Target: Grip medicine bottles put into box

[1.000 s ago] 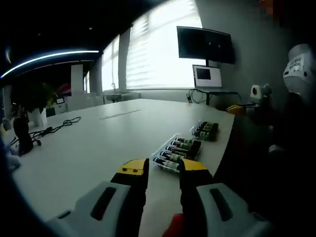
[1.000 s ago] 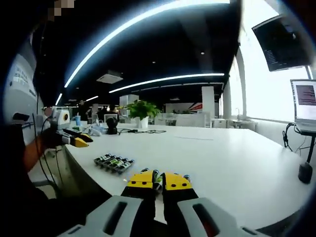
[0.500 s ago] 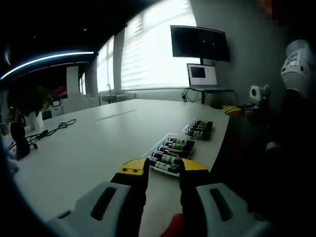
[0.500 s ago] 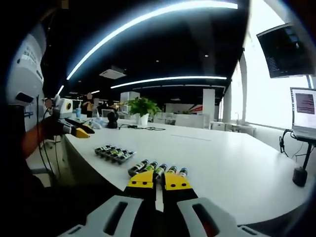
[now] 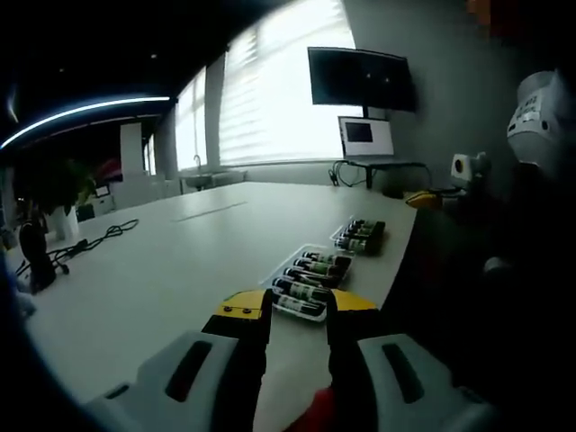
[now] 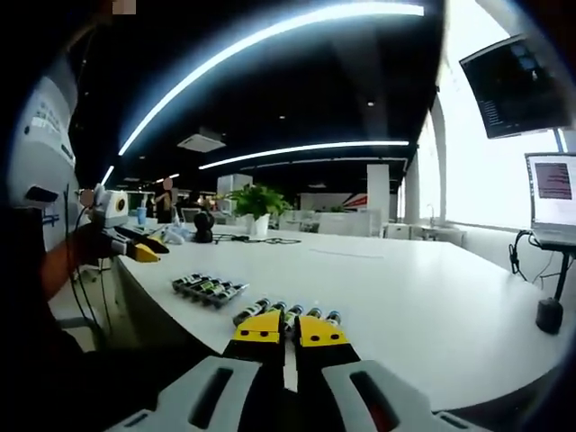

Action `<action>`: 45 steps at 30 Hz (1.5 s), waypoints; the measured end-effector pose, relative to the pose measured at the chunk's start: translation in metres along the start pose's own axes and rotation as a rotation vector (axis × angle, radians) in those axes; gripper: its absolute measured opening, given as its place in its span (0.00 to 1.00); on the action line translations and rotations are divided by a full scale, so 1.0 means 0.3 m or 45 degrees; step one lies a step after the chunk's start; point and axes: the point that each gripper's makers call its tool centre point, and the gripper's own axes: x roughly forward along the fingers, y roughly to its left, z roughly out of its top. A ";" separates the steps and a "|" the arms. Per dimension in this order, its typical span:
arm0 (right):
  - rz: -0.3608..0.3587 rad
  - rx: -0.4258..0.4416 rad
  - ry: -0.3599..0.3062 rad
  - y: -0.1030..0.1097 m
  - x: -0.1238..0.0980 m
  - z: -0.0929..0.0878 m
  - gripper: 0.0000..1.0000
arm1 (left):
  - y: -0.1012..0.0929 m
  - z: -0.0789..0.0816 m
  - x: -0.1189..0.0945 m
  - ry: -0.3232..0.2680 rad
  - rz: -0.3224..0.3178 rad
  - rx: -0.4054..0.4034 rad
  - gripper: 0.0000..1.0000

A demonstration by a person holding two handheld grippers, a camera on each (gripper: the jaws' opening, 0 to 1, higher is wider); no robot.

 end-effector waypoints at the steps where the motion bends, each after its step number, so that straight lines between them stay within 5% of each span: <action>1: 0.004 0.000 0.001 0.003 0.000 0.000 0.00 | 0.000 -0.001 -0.001 -0.002 0.001 -0.001 0.18; 10: 0.045 0.006 0.018 0.049 0.008 0.009 0.01 | -0.006 0.006 -0.018 -0.006 0.013 0.019 0.18; 20: -0.005 0.054 -0.042 0.043 -0.014 0.052 0.02 | -0.042 0.004 -0.040 0.008 0.017 0.043 0.18; 27: -0.048 0.057 -0.028 0.042 -0.015 0.030 0.02 | -0.048 -0.001 -0.047 0.005 0.013 0.043 0.18; 45: -0.092 0.039 -0.034 0.070 -0.046 0.040 0.02 | -0.052 0.036 -0.114 -0.076 0.022 0.077 0.18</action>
